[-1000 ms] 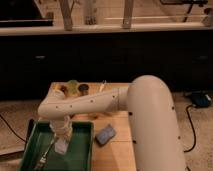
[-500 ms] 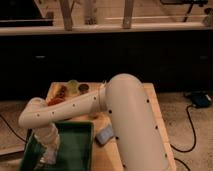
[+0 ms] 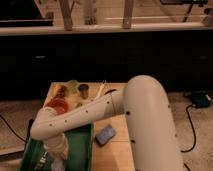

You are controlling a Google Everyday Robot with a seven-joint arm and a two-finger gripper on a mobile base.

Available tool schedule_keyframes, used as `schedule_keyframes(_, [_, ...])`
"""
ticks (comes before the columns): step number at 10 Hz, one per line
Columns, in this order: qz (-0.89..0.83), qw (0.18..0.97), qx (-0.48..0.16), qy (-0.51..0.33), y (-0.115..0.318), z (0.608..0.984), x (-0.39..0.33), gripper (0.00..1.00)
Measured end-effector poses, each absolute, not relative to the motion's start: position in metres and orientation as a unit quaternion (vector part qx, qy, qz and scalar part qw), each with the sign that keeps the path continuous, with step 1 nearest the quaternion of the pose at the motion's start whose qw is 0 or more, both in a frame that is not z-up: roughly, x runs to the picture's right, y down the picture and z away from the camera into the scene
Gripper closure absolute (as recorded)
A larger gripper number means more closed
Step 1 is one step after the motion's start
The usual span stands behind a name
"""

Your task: Wipe tray with towel

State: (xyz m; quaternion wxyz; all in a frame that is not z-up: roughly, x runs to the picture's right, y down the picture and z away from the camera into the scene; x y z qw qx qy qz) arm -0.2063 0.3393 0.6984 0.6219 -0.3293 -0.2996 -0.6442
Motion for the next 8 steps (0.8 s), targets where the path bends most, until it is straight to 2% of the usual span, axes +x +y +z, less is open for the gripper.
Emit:
schedule_keyframes(3, [-0.613, 0.654, -0.337, -0.289, 0.331, 0.704, -0.165, 0.98])
schedule_keyframes(8, [-0.577, 0.697, -0.333, -0.266, 0.266, 0.74, -0.122, 0.98])
